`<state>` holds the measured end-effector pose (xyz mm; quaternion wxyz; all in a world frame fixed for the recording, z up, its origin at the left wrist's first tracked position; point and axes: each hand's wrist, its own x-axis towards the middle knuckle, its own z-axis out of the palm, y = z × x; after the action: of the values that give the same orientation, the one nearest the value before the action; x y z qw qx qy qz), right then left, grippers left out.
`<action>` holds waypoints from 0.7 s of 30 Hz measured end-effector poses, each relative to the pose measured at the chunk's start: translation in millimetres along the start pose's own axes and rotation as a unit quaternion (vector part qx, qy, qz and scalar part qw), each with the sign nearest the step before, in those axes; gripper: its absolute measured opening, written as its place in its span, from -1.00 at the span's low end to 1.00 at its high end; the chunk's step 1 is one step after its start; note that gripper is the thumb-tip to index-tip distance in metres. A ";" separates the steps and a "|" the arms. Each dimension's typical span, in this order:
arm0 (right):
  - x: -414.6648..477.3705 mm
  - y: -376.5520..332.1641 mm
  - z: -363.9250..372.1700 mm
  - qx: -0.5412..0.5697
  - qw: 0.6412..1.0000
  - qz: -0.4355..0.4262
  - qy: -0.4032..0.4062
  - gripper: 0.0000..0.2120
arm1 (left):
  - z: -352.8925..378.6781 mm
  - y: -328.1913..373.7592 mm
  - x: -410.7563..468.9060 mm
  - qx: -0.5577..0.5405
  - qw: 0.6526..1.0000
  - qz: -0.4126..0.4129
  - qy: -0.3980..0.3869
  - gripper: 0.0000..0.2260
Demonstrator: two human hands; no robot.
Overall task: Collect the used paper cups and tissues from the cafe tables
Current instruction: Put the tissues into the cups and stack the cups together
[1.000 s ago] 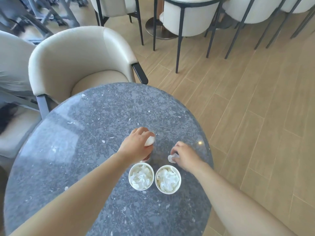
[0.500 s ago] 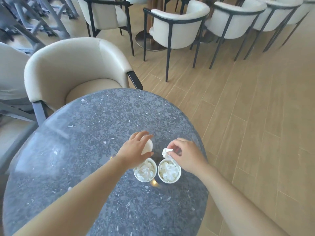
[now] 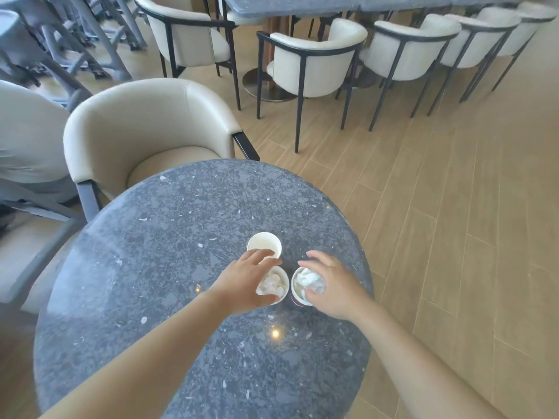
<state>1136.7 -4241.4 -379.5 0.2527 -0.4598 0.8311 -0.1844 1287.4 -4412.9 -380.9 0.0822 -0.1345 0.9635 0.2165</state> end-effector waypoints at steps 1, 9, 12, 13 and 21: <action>-1.3 -0.1 2.0 -0.005 1.000 -0.001 -0.010 -0.43 | 1.0 0.8 0.0 0.011 1.000 -0.003 -0.014 -0.32; -2.9 -2.3 14.5 -0.039 0.998 0.012 -0.040 -0.24 | 5.5 5.3 6.2 0.118 0.991 -0.013 -0.069 -0.17; -2.5 -3.1 15.9 -0.036 0.999 0.006 -0.027 -0.28 | 5.3 8.2 5.8 0.111 0.992 -0.015 -0.056 -0.21; -2.3 -3.2 14.8 -0.031 0.999 0.008 -0.022 -0.29 | 4.1 9.6 5.6 0.102 0.994 -0.012 -0.046 -0.22; 7.3 -2.1 -7.7 -0.003 1.000 0.017 0.018 -0.29 | -41.5 16.0 4.1 -0.025 0.994 0.020 0.105 -0.23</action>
<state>1130.3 -4248.2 -374.0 0.2391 -0.4428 0.8439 -0.1860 1274.6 -4418.1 -338.4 -0.0271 -0.1388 0.9636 0.2268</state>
